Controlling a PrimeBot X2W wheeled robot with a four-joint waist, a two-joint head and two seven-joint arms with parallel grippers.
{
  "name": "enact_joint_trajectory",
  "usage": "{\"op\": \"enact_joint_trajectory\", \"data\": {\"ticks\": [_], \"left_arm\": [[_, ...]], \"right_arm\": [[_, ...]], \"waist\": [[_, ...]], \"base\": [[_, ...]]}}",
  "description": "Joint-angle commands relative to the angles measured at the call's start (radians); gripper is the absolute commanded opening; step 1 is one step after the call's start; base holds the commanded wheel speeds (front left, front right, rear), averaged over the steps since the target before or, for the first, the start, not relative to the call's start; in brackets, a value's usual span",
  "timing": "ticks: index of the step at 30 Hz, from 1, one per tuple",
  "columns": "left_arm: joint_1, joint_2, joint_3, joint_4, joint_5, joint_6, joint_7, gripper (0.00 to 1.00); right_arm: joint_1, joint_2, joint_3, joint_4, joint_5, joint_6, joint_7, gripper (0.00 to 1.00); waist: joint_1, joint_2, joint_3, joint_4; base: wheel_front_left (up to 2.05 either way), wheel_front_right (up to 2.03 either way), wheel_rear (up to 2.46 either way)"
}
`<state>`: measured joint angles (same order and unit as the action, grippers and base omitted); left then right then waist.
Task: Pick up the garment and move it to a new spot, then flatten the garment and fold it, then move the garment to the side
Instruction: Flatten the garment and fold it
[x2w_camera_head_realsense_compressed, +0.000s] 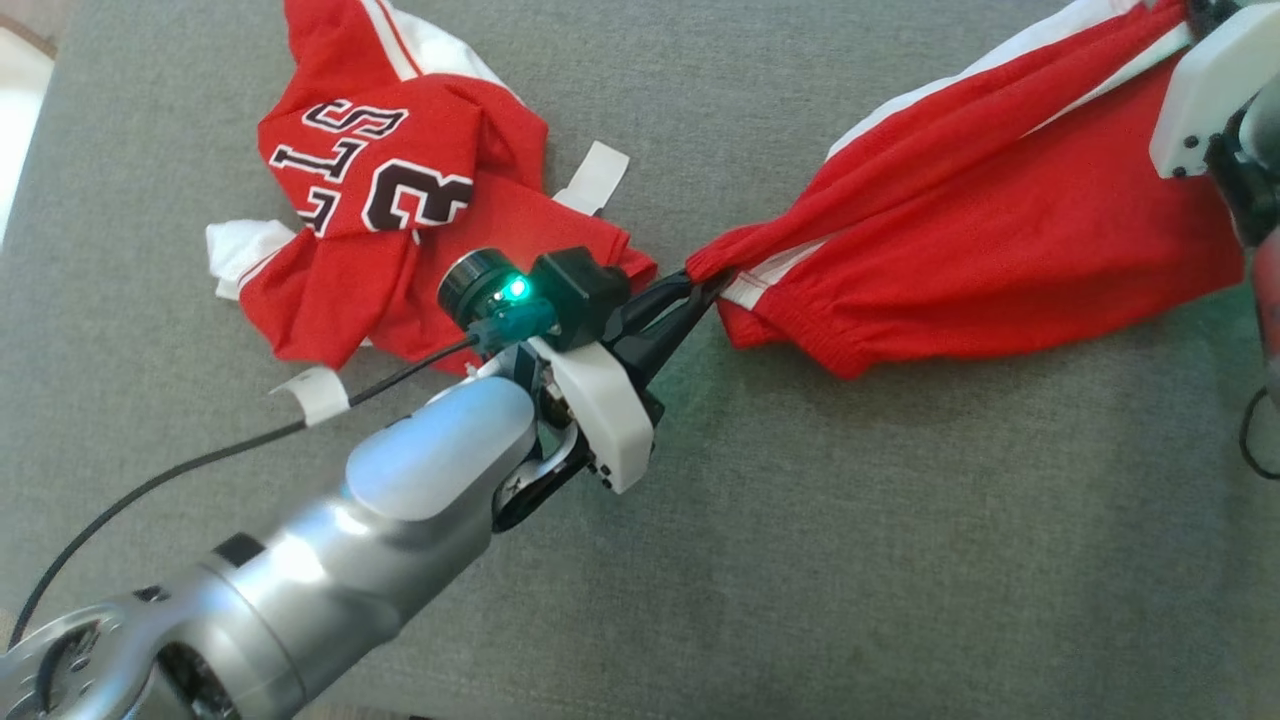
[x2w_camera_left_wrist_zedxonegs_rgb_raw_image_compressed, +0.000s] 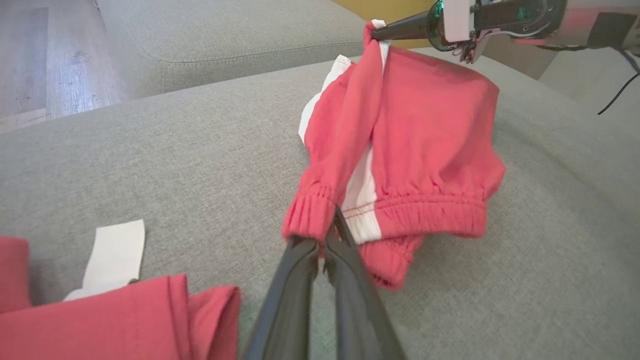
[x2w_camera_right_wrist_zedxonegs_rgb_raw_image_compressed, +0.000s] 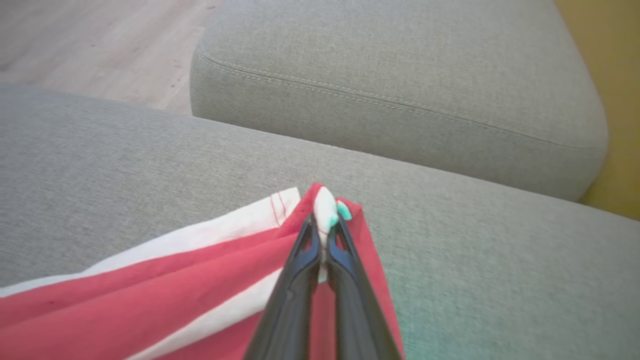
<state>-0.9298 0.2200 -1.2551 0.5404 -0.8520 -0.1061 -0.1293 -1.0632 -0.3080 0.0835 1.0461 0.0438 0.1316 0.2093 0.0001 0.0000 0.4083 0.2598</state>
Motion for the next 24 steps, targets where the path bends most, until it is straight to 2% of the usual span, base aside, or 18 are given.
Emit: {"op": "enact_joint_trajectory", "data": {"ticks": [1,5,6,7,8,9,17,24], "left_arm": [[-0.056,0.009,0.028,-0.006,0.013,-0.007,-0.011,0.0],[-0.066,-0.004,0.023,0.014,0.014,-0.011,-0.019,0.0],[-0.069,-0.007,0.022,0.019,0.014,-0.012,-0.021,0.05],[-0.071,-0.008,0.021,0.024,0.015,-0.013,-0.022,0.25],[-0.073,-0.01,0.021,0.03,0.015,-0.013,-0.024,0.85],[-0.074,-0.011,0.021,0.036,0.016,-0.013,-0.028,1.0],[-0.065,-0.005,0.033,0.074,0.005,-0.006,-0.054,1.0],[-0.033,0.024,0.08,0.094,-0.029,0.023,-0.089,1.0]], "right_arm": [[-0.043,0.017,0.006,-0.015,-0.003,-0.001,-0.027,0.0],[-0.07,0.027,0.01,0.027,0.014,-0.001,-0.062,0.0],[-0.077,0.027,0.012,0.033,0.014,-0.001,-0.077,0.27],[-0.083,0.029,0.007,0.046,0.022,-0.001,-0.083,1.0],[-0.089,0.03,0.004,0.062,0.025,-0.001,-0.081,1.0],[-0.095,0.028,0.004,0.075,0.023,-0.001,-0.081,1.0],[-0.108,0.043,0.007,0.128,0.055,-0.001,-0.134,1.0],[-0.076,0.059,0.049,0.095,0.171,-0.001,-0.234,1.0]], "waist": [[-0.0001,0.0,0.005,0.007],[-0.0001,0.0,0.011,0.017],[-0.0001,0.0,0.012,0.018],[-0.0001,0.0,0.013,0.019],[-0.0001,0.0,0.012,0.019],[-0.0001,0.0,0.011,0.018],[-0.0001,0.0,-0.033,-0.02],[-0.0001,0.0,-0.118,-0.086]], "base": [[0.0,0.0,0.0],[0.0,0.0,0.0],[0.0,0.0,0.0],[0.0,0.0,0.0],[0.0,0.0,0.0],[0.0,0.0,0.0],[0.0,0.0,0.0],[0.0,0.0,0.0]]}}
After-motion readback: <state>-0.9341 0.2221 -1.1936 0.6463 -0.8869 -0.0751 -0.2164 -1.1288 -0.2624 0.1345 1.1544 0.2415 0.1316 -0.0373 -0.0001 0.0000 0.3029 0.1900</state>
